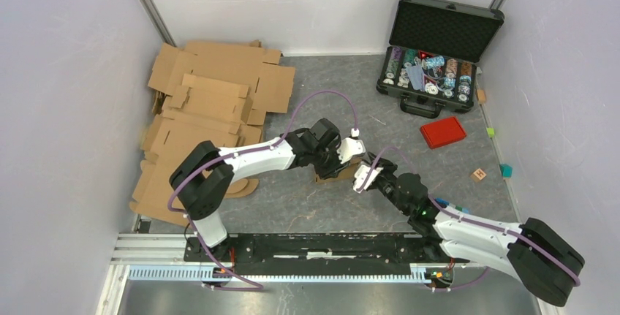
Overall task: Fold the paper box
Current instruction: Close the paper box at the center of the board.
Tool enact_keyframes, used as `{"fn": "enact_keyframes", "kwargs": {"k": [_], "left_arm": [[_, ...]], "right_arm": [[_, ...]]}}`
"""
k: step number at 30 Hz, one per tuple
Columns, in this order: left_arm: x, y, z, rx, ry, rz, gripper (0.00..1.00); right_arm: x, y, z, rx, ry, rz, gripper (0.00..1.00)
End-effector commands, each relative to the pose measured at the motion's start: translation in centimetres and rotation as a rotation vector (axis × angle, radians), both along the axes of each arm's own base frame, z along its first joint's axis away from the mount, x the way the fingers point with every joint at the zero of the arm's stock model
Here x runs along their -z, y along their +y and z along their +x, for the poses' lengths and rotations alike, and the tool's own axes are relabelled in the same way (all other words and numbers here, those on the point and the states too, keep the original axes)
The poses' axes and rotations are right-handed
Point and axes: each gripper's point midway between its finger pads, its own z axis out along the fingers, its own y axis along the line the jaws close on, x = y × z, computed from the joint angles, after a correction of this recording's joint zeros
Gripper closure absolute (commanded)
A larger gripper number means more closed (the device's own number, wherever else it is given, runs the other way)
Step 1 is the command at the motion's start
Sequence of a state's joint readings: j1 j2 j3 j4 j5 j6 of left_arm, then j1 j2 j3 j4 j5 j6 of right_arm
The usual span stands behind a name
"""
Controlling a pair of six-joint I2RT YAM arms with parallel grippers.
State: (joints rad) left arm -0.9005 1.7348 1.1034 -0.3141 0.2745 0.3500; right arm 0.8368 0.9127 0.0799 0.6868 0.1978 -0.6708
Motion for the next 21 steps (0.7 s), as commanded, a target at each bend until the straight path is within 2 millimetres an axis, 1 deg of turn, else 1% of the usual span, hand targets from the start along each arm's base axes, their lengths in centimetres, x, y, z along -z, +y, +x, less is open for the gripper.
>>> {"fn": "enact_keyframes", "kwargs": {"k": [1, 4, 7, 12, 16, 18, 21], "left_arm": [[0.6, 0.0, -0.9, 0.042, 0.038, 0.027, 0.82], [0.6, -0.1, -1.0, 0.044, 0.039, 0.025, 0.82], [0.6, 0.0, -1.0, 0.044, 0.039, 0.026, 0.82], [0.7, -0.1, -0.9, 0.045, 0.039, 0.027, 0.82], [0.6, -0.1, -1.0, 0.046, 0.04, 0.027, 0.82], [0.6, 0.0, -1.0, 0.046, 0.04, 0.029, 0.82], [0.7, 0.0, -0.9, 0.045, 0.04, 0.034, 0.82]], "right_arm": [[-0.1, -0.8, 0.1, 0.03, -0.015, 0.012, 0.63], [-0.2, 0.0, 0.0, -0.01, -0.017, 0.004, 0.63], [0.3, 0.8, -0.1, -0.042, 0.005, -0.017, 0.63], [0.5, 1.3, -0.3, -0.076, 0.001, -0.021, 0.62], [-0.3, 2.0, -0.1, -0.094, -0.014, -0.007, 0.63], [-0.7, 2.3, 0.1, -0.102, -0.023, -0.003, 0.64], [-0.9, 2.9, 0.4, -0.113, -0.023, -0.013, 0.7]]}}
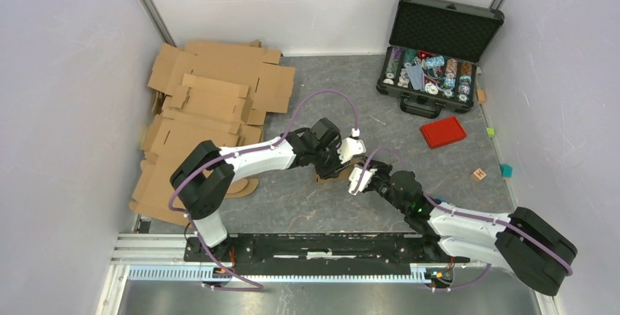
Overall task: Fold the paper box
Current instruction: Close the paper box at the center of the board.
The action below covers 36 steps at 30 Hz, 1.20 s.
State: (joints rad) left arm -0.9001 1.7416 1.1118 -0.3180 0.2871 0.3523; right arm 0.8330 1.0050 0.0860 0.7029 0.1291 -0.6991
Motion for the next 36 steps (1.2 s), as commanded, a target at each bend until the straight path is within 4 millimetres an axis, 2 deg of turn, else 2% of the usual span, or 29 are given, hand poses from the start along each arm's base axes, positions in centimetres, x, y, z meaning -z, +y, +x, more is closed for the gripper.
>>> {"fn": "enact_keyframes", "kwargs": {"k": [1, 5, 8, 13, 17, 20, 24, 31, 36], "left_arm": [[0.8, 0.3, -0.8, 0.036, 0.031, 0.04, 0.82], [1.1, 0.6, -0.2, -0.003, 0.013, 0.065, 0.82], [1.4, 1.1, 0.6, -0.05, 0.012, 0.081, 0.83], [1.5, 2.3, 2.0, -0.132, 0.028, 0.078, 0.83], [1.2, 3.1, 2.8, -0.169, 0.009, 0.07, 0.83], [1.2, 3.5, 3.1, -0.183, -0.012, 0.084, 0.83], [1.3, 3.7, 3.3, -0.197, -0.019, 0.095, 0.77], [1.3, 3.7, 3.4, -0.215, 0.003, 0.084, 0.76], [1.2, 3.7, 3.4, -0.226, 0.016, 0.073, 0.63]], "right_arm": [[-2.9, 2.0, 0.7, -0.052, -0.058, 0.054, 0.73], [-3.5, 2.4, 0.8, -0.066, -0.064, 0.064, 0.91], [-3.6, 3.0, 0.9, -0.086, -0.055, 0.062, 1.0], [-3.7, 5.0, 1.5, -0.138, -0.001, 0.067, 1.0], [-4.6, 6.1, 2.5, -0.14, 0.029, 0.106, 1.0], [-5.0, 6.9, 3.0, -0.138, 0.067, 0.145, 1.0], [-5.5, 7.7, 3.2, -0.151, 0.118, 0.192, 1.0], [-5.5, 8.4, 3.5, -0.129, 0.212, 0.251, 1.0], [-5.9, 8.9, 3.7, -0.1, 0.298, 0.327, 1.0]]}}
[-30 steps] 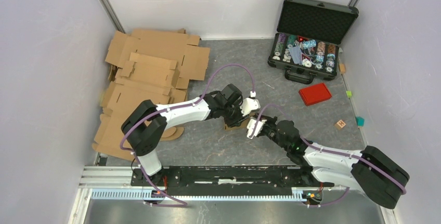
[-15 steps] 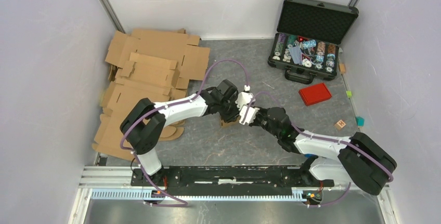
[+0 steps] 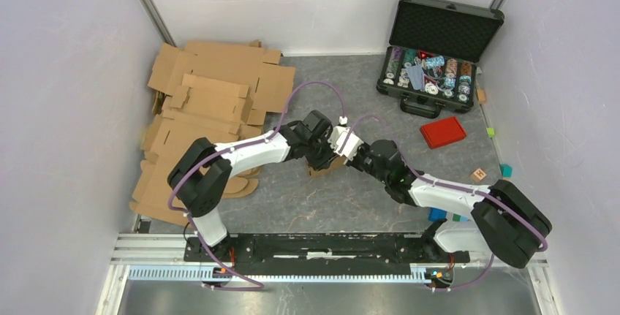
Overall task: Fold the paper box
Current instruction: Close the paper box at the center of the board.
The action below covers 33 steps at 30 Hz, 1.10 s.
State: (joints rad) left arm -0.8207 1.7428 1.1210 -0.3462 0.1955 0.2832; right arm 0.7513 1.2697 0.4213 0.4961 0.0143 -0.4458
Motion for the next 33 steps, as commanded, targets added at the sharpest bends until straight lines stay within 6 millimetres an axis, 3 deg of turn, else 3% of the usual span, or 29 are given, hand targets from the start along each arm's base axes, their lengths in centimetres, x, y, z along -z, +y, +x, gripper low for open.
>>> {"fn": "enact_keyframes", "kwargs": {"k": [1, 8, 33], "left_arm": [[0.9, 0.7, 0.0, -0.043, 0.023, 0.014, 0.61], [0.6, 0.8, 0.2, -0.068, 0.05, -0.018, 0.57], [-2.1, 0.0, -0.3, -0.033, 0.018, -0.16, 0.34]], "right_arm": [[-5.5, 4.7, -0.5, -0.112, 0.024, 0.246, 1.0], [-5.6, 4.8, -0.5, -0.087, 0.068, 0.268, 1.0], [-2.3, 2.0, -0.2, -0.002, 0.11, 0.186, 1.0]]}}
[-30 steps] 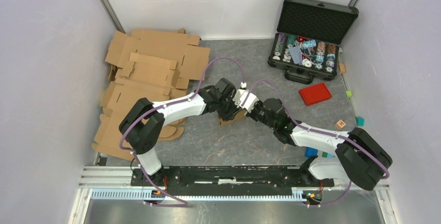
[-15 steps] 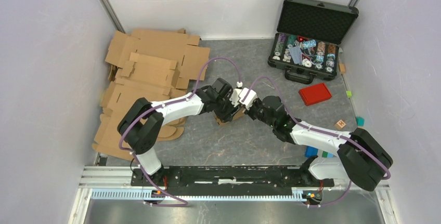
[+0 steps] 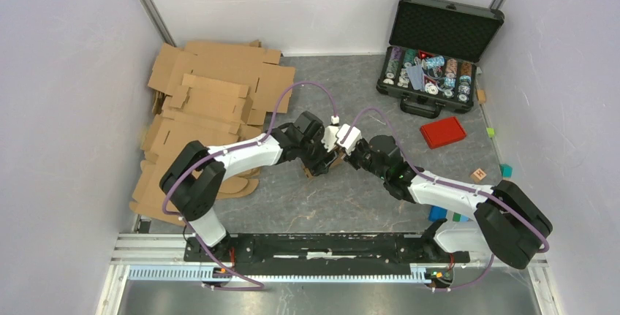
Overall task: Fold the paper box
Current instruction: Close the paper box at the center of the board.
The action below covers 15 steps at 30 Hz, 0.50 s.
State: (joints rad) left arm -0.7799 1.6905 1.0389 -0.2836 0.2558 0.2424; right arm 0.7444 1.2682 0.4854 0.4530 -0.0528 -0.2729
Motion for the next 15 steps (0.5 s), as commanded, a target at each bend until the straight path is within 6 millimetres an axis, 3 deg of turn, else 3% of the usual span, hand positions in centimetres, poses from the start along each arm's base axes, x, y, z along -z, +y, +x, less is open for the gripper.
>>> {"fn": "enact_keyframes", "kwargs": {"k": [1, 11, 15], "left_arm": [[-2.1, -1.0, 0.0, 0.004, -0.022, -0.099, 0.34], [-3.6, -1.0, -0.1, 0.007, -0.065, -0.148, 0.34], [-3.0, -0.9, -0.1, 0.004, -0.039, -0.114, 0.42]], "right_arm": [[-0.7, 0.0, 0.1, 0.002, 0.0, 0.037, 1.0], [-0.4, -0.1, 0.2, 0.001, 0.016, 0.04, 1.0], [-0.4, -0.2, 0.3, 0.006, 0.019, 0.038, 1.0]]}}
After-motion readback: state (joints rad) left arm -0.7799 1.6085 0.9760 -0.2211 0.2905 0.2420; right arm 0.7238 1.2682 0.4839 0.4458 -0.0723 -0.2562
